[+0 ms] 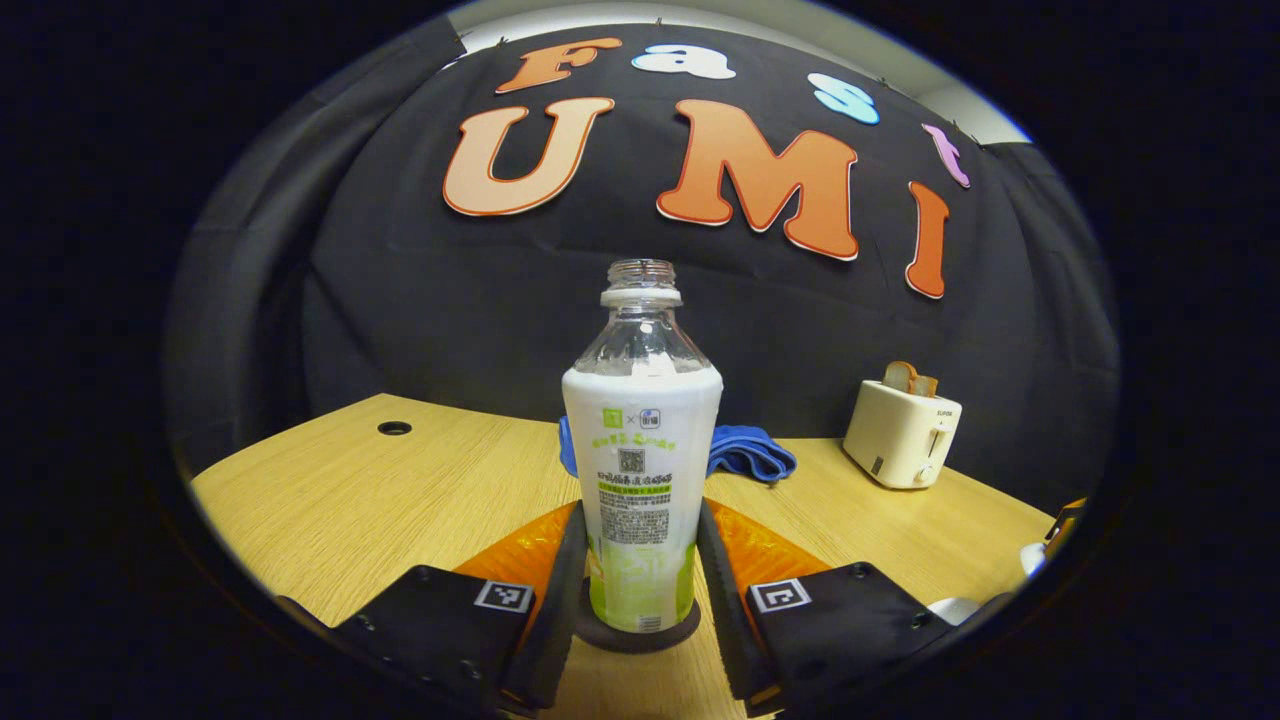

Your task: Open the teacup lid with one hand, grasp the water bottle and pour water into the teacup with the other hand; after pouring, place the water bottle on the coaster and then close the teacup lid.

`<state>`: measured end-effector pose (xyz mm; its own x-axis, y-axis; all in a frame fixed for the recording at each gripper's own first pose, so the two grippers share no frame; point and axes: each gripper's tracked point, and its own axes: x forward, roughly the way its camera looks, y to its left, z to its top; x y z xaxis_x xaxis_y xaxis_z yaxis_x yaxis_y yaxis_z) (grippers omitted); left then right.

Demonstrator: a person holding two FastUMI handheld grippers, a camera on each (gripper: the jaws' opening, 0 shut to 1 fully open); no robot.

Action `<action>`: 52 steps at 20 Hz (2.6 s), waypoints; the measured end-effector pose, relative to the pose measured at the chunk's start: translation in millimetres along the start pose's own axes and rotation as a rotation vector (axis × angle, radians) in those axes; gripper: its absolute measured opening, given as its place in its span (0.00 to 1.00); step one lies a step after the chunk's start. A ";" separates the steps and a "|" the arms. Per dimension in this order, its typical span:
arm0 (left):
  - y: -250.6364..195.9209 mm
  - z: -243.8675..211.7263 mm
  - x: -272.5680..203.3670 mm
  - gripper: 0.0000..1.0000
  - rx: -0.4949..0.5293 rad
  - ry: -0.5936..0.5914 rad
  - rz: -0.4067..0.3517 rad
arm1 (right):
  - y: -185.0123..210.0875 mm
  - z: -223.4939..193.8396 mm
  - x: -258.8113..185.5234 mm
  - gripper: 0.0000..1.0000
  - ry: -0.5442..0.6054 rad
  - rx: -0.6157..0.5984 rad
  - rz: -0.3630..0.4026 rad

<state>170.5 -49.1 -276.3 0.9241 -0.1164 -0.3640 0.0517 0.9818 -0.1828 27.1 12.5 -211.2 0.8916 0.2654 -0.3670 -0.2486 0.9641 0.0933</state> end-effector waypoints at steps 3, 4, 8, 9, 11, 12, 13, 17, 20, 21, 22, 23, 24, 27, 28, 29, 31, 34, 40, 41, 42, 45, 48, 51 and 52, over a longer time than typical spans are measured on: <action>-1.6 -9.7 3.1 0.65 0.019 0.032 -0.002 | -1.0 -0.7 0.6 0.21 0.004 0.006 0.002; -1.9 -14.6 4.6 0.65 0.024 0.051 -0.004 | -1.0 -1.3 0.2 0.21 0.007 0.007 0.003; -8.1 -13.5 4.9 0.67 0.084 0.047 -0.014 | -1.8 -2.8 1.4 0.21 0.008 0.009 0.003; -10.6 -18.5 4.6 0.70 0.093 0.068 -0.019 | -1.9 -2.8 1.3 0.21 0.008 0.009 0.002; -9.0 -23.8 2.9 0.80 0.100 0.085 -0.008 | -2.5 -3.7 0.9 0.21 0.011 0.013 0.003; -11.0 -22.0 2.2 0.85 0.095 0.079 -0.011 | -2.5 -4.9 1.3 0.21 0.013 0.016 0.003; -10.6 -19.2 0.4 0.90 0.097 0.074 -0.008 | -3.5 -3.8 1.3 0.21 0.012 0.017 0.001; -13.3 -8.1 -15.4 0.99 0.121 0.047 -0.016 | -2.0 -3.0 3.2 0.21 0.008 0.020 0.000; -19.3 -0.5 -33.4 0.96 0.099 0.021 -0.042 | 5.1 -4.4 6.6 0.21 0.011 0.016 0.014; -20.6 0.6 -39.7 0.98 0.092 0.013 -0.049 | 7.3 -5.1 8.6 0.21 0.013 0.010 0.015; -21.3 3.5 -44.2 0.99 0.089 0.004 -0.052 | 8.8 -5.2 10.9 0.21 0.015 0.003 0.016; -21.2 5.5 -49.7 0.98 0.092 -0.003 -0.050 | 11.3 -6.1 13.0 0.21 0.017 -0.001 0.018; -21.0 8.5 -55.2 0.98 0.095 -0.014 -0.047 | 14.2 -7.1 15.3 0.21 0.020 -0.004 0.022; -16.0 20.8 -70.7 0.98 0.114 -0.057 -0.031 | 20.9 -17.4 21.9 0.21 0.043 -0.028 0.028; -14.6 22.8 -75.2 0.98 0.118 -0.066 -0.023 | 22.7 -20.9 23.9 0.21 0.052 -0.039 0.028; -14.0 25.2 -79.5 0.98 0.120 -0.075 -0.020 | 25.3 -24.7 25.0 0.21 0.058 -0.048 0.031; -10.4 26.7 -85.7 0.98 0.110 -0.084 -0.011 | 28.8 -29.1 28.9 0.21 0.070 -0.058 0.035; -11.0 29.4 -94.5 0.98 0.087 -0.075 -0.013 | 32.6 -36.2 35.6 0.21 0.087 -0.073 0.037; -6.8 29.2 -99.3 0.98 0.091 -0.082 -0.002 | 33.5 -46.6 43.4 0.21 0.116 -0.098 0.030; -6.0 29.7 -100.0 0.98 0.091 -0.082 -0.001 | 34.2 -48.8 44.5 0.21 0.121 -0.100 0.030; -6.3 28.3 -99.9 0.98 0.091 -0.081 0.001 | 34.8 -50.4 45.1 0.21 0.125 -0.098 0.032; -8.1 25.2 -101.4 0.98 0.092 -0.076 -0.002 | 35.6 -51.1 46.3 0.21 0.126 -0.106 0.035; -10.2 23.8 -101.8 0.98 0.089 -0.074 -0.004 | 35.5 -51.8 46.0 0.21 0.126 -0.110 0.036; -11.2 25.7 -103.4 0.98 0.096 -0.080 -0.003 | 35.4 -51.0 47.0 0.24 0.123 -0.114 0.030; -11.4 27.2 -103.8 0.98 0.103 -0.084 -0.001 | 35.6 -47.4 43.1 0.24 0.114 -0.115 0.029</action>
<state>84.3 -44.2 -211.6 0.9522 -0.1083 -0.2857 0.0868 0.9924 -0.0870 38.7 58.0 -267.6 0.8361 0.2841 -0.4693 -0.3212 0.9470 0.0009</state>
